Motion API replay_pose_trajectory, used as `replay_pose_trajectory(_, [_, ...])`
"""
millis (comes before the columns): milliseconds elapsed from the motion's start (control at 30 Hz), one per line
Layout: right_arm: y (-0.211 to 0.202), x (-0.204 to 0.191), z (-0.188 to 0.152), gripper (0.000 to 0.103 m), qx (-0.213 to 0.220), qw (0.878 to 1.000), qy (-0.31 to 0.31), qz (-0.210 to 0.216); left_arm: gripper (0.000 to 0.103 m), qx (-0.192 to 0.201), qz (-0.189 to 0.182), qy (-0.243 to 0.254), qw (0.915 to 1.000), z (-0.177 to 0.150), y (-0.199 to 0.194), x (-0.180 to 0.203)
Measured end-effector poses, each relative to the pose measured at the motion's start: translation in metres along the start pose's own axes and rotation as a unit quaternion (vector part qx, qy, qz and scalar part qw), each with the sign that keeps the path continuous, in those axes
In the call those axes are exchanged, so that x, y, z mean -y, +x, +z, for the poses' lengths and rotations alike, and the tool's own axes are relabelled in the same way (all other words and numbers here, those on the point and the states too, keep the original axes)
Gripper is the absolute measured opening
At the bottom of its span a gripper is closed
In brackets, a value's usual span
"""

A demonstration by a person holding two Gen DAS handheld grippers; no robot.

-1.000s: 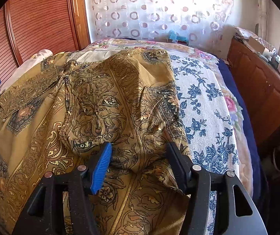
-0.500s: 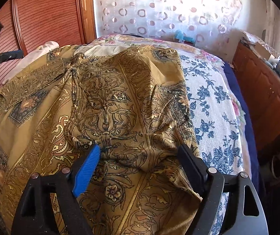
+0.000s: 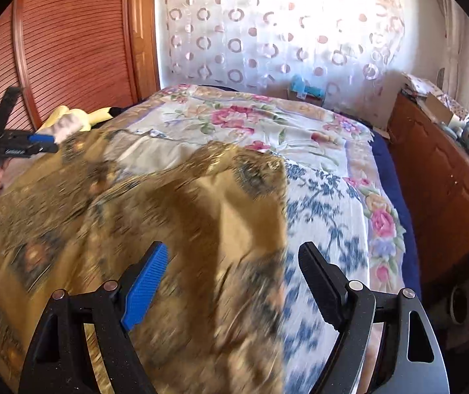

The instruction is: Fold small clothes

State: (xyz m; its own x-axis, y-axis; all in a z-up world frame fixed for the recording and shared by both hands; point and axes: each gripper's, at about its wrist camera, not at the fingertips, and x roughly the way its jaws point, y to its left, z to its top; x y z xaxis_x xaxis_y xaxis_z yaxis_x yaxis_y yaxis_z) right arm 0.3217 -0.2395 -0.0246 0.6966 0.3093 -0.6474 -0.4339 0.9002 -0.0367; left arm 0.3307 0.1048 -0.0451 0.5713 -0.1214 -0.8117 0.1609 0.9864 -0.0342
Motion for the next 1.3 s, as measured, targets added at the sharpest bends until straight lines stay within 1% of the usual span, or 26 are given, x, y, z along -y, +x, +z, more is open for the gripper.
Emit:
replay_pose_trajectory(33, [0.010, 0.003, 0.003, 0.083, -0.007, 1.000, 0.003, -0.002, 0.048, -0.005, 0.002, 0.000, 1.0000, 0.001, 0.003, -0.001])
replay_pose_trajectory(100, [0.032, 0.012, 0.010, 0.083, -0.021, 1.000, 0.010, -0.007, 0.047, -0.013, 0.009, 0.002, 0.9999, 0.002, 0.009, -0.002])
replay_pose_trajectory(200, [0.056, 0.021, 0.018, 0.083, -0.037, 0.999, 0.016, -0.010, 0.047, -0.021, 0.014, 0.002, 0.9997, 0.004, 0.017, -0.005])
replay_pose_trajectory(300, [0.073, 0.021, 0.028, 0.083, -0.044, 0.999, 0.011, -0.019, 0.047, -0.030, 0.017, 0.000, 0.9994, 0.005, 0.023, -0.007])
replay_pose_trajectory(467, [0.089, 0.025, 0.034, 0.083, -0.052, 0.998, 0.016, -0.019, 0.050, -0.039, 0.017, -0.001, 0.9991, 0.006, 0.028, -0.007])
replay_pose_trajectory(600, [0.091, 0.030, 0.032, 0.083, -0.040, 0.999, 0.025, -0.009, 0.049, -0.041, 0.014, 0.000, 0.9991, 0.007, 0.028, -0.007])
replay_pose_trajectory(667, [0.091, 0.030, 0.032, 0.083, -0.040, 0.999, 0.025, -0.009, 0.044, -0.039, 0.013, 0.002, 0.9991, 0.008, 0.027, -0.007])
replay_pose_trajectory(733, [0.090, 0.030, 0.031, 0.083, -0.040, 0.999, 0.025, -0.010, 0.029, -0.037, 0.015, 0.001, 0.9992, 0.008, 0.026, -0.007])
replay_pose_trajectory(767, [0.090, 0.030, 0.031, 0.084, -0.040, 0.999, 0.025, -0.010, 0.024, -0.035, 0.014, 0.000, 0.9993, 0.009, 0.025, -0.007])
replay_pose_trajectory(800, [0.091, 0.030, 0.031, 0.084, -0.039, 0.999, 0.025, -0.010, 0.016, -0.031, 0.012, -0.001, 0.9994, 0.009, 0.024, -0.008])
replay_pose_trajectory(833, [0.091, 0.030, 0.031, 0.084, -0.039, 0.999, 0.025, -0.010, 0.012, -0.027, 0.009, -0.002, 0.9996, 0.009, 0.022, -0.008])
replay_pose_trajectory(900, [0.091, 0.029, 0.031, 0.084, -0.039, 0.999, 0.025, -0.011, 0.010, -0.017, 0.005, -0.003, 0.9998, 0.010, 0.017, -0.007])
replay_pose_trajectory(1033, [0.091, 0.030, 0.031, 0.084, -0.039, 0.999, 0.025, -0.011, 0.009, -0.002, 0.001, 0.005, 1.0000, 0.012, 0.006, -0.001])
replay_pose_trajectory(1300, [0.092, 0.030, 0.031, 0.084, -0.039, 0.999, 0.025, -0.012, 0.009, 0.000, 0.004, 0.011, 0.9999, 0.015, 0.005, 0.002])
